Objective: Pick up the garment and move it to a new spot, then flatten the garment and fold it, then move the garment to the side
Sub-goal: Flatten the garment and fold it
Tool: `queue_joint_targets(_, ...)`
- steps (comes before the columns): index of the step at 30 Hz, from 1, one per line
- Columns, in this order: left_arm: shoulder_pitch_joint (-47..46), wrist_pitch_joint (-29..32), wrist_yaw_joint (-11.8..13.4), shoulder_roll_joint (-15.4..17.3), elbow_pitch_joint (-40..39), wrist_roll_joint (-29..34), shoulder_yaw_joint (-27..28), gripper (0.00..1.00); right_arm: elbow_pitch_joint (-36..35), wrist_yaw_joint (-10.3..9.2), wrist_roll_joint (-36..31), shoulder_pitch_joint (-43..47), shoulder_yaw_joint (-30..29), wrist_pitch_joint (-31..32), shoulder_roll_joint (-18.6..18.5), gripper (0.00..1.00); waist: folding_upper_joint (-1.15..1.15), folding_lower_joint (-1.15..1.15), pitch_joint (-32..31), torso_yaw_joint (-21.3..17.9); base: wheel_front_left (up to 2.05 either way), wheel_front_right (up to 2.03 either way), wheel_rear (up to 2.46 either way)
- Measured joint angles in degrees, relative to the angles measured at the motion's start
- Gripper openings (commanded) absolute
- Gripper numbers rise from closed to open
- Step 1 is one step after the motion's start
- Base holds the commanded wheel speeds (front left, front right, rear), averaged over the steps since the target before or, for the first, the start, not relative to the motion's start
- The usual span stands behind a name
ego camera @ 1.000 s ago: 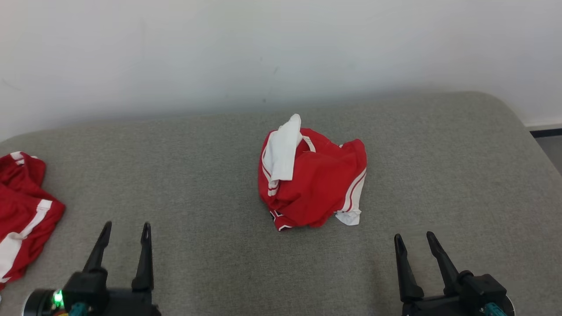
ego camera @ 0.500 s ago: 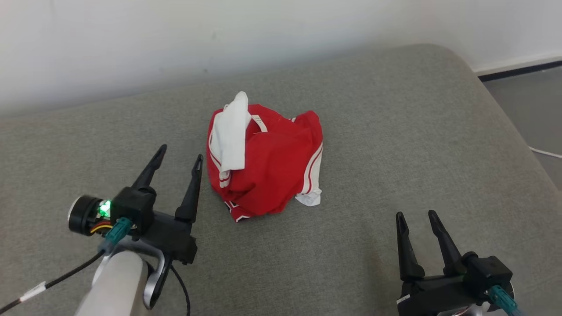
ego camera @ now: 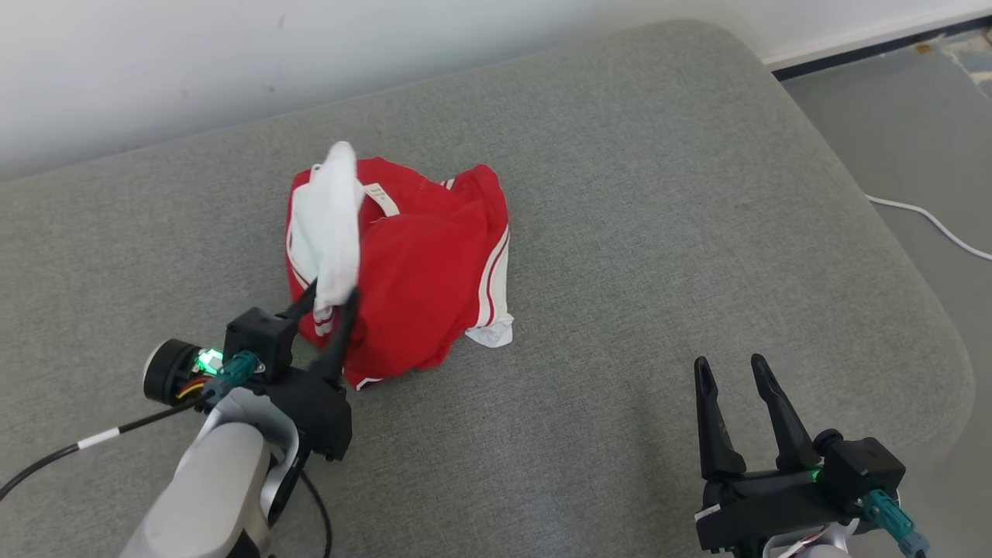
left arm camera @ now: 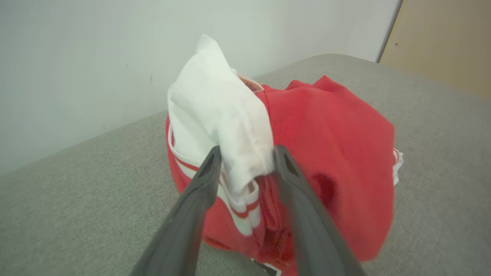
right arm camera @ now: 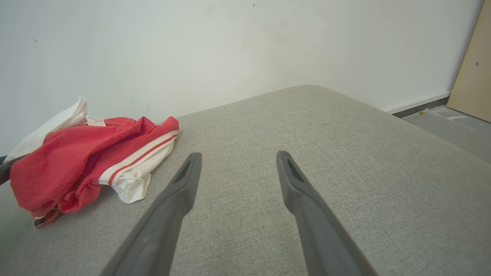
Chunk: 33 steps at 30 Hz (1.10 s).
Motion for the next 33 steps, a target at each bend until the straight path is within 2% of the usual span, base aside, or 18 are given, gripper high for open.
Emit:
queue_joint_targets(8, -2.34, -1.2, 0.0, -0.55, -1.11, -2.23, -0.1, 0.0, -0.09, 0.0, 0.26, 0.5, -1.3, 0.0, -0.01, 1.0, 0.0, 0.0, 0.45, 0.44, 0.0, 0.0, 0.0)
queue_joint_targets(13, -0.51, -1.41, 0.6, -1.03, -9.21, -2.78, 3.04, 0.0, 0.07, 0.0, 0.21, 0.95, -1.36, 0.0, 0.02, 1.0, 0.0, 0.0, -0.58, 3.06, 0.0, 0.0, 0.0)
queue_joint_targets(19, 10.17, -1.41, 2.27, -1.08, -19.8, -2.68, 5.61, 0.0, 0.41, 0.0, -0.56, 2.04, -1.47, 0.0, 0.03, 1.0, 0.0, -0.01, -2.23, 7.62, 0.0, 0.0, 0.0)
queue_joint_targets(25, 22.68, -1.42, 4.59, -1.0, -27.16, -3.41, 7.46, 0.0, 0.37, 0.0, -1.02, 2.44, -1.3, 0.0, 0.02, 1.0, 0.0, -0.01, -3.88, 12.28, 0.0, 0.0, 0.0)
queue_joint_targets(33, 35.58, -1.41, 5.88, -3.35, -28.31, -5.73, 8.15, 0.0, 0.66, 0.0, -1.47, 3.16, -0.98, 0.0, 0.03, 1.0, 0.0, -0.01, -5.57, 16.57, 0.0, 0.0, 0.0)
